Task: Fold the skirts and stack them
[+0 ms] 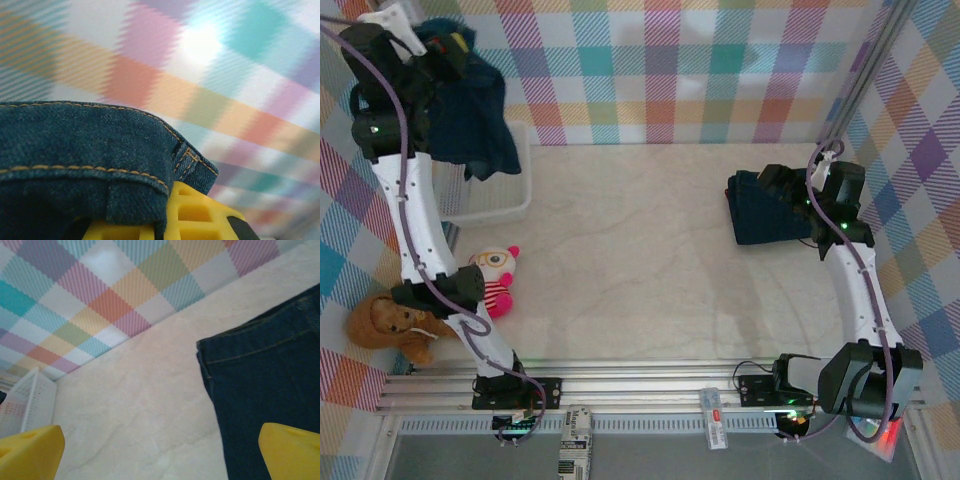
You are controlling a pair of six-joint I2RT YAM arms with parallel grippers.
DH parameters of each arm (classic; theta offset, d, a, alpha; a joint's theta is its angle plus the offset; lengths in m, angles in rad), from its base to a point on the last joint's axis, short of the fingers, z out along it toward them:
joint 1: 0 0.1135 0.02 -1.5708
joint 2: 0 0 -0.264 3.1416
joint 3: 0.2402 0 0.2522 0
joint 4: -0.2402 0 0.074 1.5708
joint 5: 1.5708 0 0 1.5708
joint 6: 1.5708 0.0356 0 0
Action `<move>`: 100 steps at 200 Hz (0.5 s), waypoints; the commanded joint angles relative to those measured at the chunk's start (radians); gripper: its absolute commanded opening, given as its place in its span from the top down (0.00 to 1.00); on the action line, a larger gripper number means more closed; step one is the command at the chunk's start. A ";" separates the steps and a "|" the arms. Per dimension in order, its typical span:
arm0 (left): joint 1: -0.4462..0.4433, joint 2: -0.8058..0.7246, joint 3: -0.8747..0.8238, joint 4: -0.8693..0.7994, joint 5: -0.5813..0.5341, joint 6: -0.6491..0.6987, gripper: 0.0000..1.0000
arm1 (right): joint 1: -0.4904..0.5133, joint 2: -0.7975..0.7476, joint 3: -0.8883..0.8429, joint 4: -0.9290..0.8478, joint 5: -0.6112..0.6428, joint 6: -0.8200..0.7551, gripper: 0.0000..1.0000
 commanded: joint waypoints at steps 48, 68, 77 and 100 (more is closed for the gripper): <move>-0.426 -0.006 -0.154 -0.271 0.198 0.430 1.00 | 0.007 -0.007 -0.080 0.117 -0.208 -0.002 0.01; -0.513 0.036 -0.290 -0.370 0.220 0.527 1.00 | 0.012 0.015 -0.109 0.082 -0.279 -0.006 0.01; -0.547 0.078 -0.319 -0.428 0.217 0.566 1.00 | 0.021 0.027 -0.116 0.055 -0.304 -0.020 0.01; -0.611 0.218 -0.287 -0.573 0.229 0.642 1.00 | 0.076 0.063 -0.123 -0.004 -0.332 -0.075 0.01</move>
